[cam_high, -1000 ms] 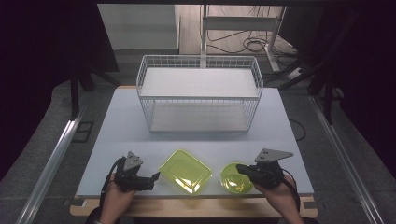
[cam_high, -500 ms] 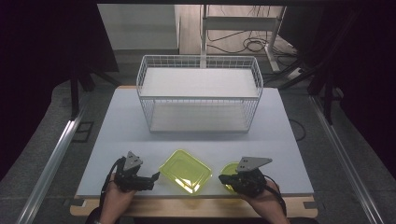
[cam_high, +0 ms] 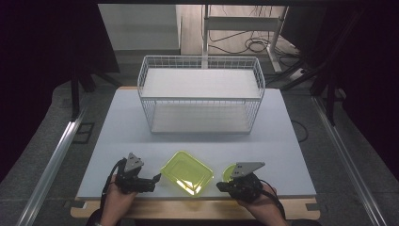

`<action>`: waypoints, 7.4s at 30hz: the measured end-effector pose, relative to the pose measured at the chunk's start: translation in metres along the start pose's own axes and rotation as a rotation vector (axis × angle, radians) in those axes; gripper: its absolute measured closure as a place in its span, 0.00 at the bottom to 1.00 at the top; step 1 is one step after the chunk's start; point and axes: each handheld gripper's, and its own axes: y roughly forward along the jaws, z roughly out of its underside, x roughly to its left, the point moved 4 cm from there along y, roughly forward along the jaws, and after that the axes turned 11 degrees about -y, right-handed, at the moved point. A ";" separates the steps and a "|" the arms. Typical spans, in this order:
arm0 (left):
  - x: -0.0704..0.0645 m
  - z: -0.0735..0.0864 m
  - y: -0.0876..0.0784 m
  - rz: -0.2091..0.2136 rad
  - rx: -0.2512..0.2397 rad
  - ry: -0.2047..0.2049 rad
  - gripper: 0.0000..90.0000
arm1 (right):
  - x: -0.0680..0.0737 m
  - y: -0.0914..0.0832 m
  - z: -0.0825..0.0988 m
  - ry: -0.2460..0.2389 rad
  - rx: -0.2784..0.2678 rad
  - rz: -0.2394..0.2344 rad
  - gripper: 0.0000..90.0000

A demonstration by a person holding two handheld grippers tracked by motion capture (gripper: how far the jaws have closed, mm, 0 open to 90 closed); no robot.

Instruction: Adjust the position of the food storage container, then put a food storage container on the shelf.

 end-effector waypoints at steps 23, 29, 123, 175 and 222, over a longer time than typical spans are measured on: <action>-0.001 0.001 0.000 0.009 0.011 0.007 0.03 | -0.051 -0.034 0.034 0.110 0.063 0.144 0.97; -0.001 0.002 0.001 0.001 0.027 0.014 0.04 | -0.066 -0.045 0.044 0.143 0.072 0.182 0.96; -0.061 -0.009 0.035 0.279 0.194 0.187 0.98 | -0.049 0.013 0.028 0.183 0.056 0.032 0.97; -0.049 -0.004 0.009 0.099 0.072 0.152 0.01 | -0.071 -0.020 0.035 0.160 -0.082 0.238 0.17; -0.053 0.000 0.018 0.107 0.044 0.241 0.00 | -0.108 0.018 0.009 0.450 -0.066 -0.047 0.62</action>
